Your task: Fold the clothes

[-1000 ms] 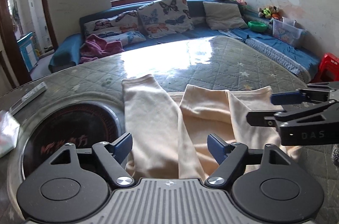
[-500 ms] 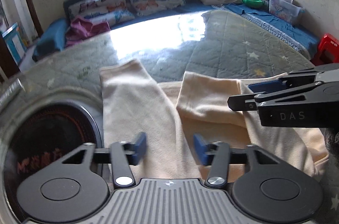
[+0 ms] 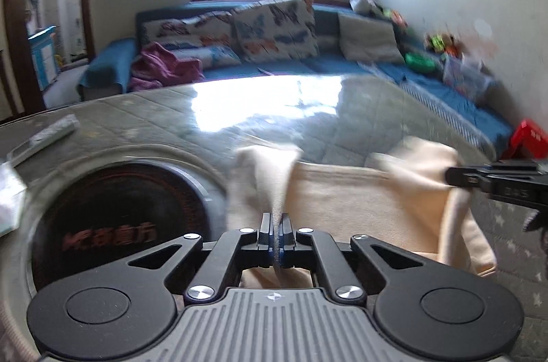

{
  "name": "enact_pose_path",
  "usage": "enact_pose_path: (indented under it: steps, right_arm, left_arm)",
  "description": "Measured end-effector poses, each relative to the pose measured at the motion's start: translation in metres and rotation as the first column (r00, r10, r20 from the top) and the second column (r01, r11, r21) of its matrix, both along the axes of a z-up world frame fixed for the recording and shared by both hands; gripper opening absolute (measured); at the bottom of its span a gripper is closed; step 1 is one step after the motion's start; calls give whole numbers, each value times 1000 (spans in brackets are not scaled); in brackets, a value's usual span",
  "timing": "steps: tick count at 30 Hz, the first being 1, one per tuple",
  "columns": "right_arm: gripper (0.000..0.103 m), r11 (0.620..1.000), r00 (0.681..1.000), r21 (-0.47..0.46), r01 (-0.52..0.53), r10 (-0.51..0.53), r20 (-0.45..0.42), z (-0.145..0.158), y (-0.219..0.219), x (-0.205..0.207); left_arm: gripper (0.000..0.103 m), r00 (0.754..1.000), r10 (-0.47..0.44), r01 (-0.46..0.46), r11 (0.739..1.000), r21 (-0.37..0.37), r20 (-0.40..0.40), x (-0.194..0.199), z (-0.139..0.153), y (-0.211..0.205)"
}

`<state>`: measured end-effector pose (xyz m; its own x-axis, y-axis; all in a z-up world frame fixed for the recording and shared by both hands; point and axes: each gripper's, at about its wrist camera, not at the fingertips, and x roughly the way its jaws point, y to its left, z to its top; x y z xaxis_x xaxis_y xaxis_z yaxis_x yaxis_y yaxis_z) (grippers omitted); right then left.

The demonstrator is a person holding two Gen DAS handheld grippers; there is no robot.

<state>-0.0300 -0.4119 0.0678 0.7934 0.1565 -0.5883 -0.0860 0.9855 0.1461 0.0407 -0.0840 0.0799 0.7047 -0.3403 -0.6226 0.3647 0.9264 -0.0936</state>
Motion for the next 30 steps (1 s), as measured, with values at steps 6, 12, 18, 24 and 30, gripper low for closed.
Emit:
enact_pose_path:
  steps: [6,12,18,24,30]
  right_arm:
    - [6,995,991,9,103,-103,81,20,-39,-65]
    - [6,973,968,11,230,-230,101,20,-75,-127]
    - [6,946,945,-13,325,-325,-34,-13,-101,-148]
    - [16,927,925,-87,364,-371,-85,-23,-111,-152]
    - [23,913,917,-119,390,-397,-39,-15,-118,-155]
  left_arm:
    - [3,997,81,-82,996,-46,-9,-46,11,53]
    - [3,985,137,-144,987,-74,-101,-94,5,94]
    - [5,969,126,-132,991,-14,-211,-107,-20,105]
    - [29,988,79,-72,995,62,-129,-111,-7,93]
    - [48,997,41,-37,997,73,-58,-108,5,82]
